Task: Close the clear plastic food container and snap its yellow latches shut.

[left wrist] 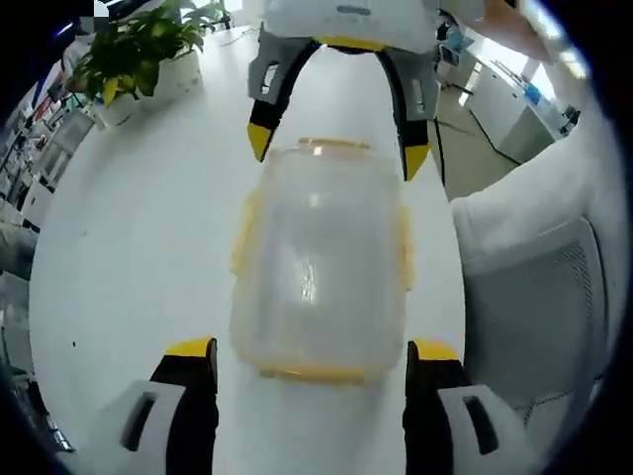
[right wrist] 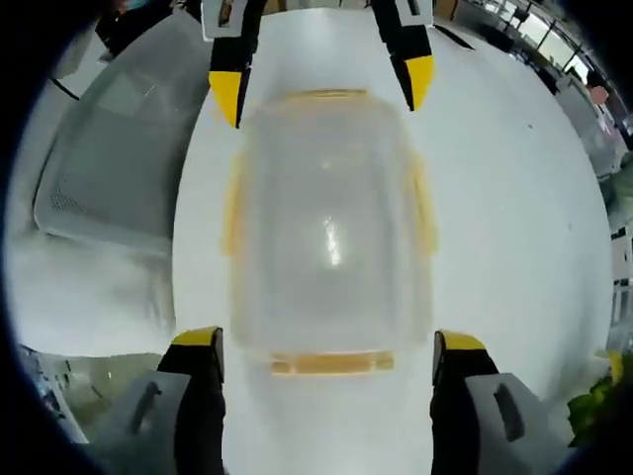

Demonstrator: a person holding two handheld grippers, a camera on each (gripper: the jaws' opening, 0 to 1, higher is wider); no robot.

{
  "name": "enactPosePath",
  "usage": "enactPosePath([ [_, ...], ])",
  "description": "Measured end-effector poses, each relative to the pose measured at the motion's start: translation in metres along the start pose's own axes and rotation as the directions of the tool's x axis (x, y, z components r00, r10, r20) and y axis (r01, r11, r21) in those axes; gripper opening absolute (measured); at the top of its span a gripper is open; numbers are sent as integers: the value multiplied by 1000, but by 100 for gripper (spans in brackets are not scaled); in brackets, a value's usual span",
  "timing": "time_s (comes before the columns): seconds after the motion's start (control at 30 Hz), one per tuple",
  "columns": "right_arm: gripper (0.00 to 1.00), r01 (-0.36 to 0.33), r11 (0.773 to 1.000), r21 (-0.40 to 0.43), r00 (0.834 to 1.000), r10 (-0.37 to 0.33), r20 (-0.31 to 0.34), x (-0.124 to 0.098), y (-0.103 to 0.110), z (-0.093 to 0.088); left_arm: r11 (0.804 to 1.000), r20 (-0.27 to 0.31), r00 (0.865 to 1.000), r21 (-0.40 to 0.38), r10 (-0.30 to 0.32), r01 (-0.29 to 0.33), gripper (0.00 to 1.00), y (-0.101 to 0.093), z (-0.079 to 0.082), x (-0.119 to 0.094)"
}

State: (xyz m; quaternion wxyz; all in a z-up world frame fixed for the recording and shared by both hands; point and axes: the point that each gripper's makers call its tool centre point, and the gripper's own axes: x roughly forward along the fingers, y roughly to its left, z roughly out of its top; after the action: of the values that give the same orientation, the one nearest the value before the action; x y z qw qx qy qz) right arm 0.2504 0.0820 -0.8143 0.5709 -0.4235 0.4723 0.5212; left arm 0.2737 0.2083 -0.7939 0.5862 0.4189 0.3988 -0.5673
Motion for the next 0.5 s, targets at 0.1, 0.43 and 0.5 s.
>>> enactPosePath([
  [0.1, 75, -2, 1000, 7, 1000, 2, -1, -1, -2, -1, 993, -64, 998, 121, 16, -8, 70, -2, -11, 8],
  [0.43, 70, 0, 1000, 11, 1000, 0, -12, -1, -3, 3, 1000, -141, 990, 17, -4, 7, 48, -5, -36, 4],
  [0.5, 68, -2, 999, 37, 1000, 3, -13, 0, -3, 6, 1000, -134, 991, 27, 2, 1, 45, -4, -41, 4],
])
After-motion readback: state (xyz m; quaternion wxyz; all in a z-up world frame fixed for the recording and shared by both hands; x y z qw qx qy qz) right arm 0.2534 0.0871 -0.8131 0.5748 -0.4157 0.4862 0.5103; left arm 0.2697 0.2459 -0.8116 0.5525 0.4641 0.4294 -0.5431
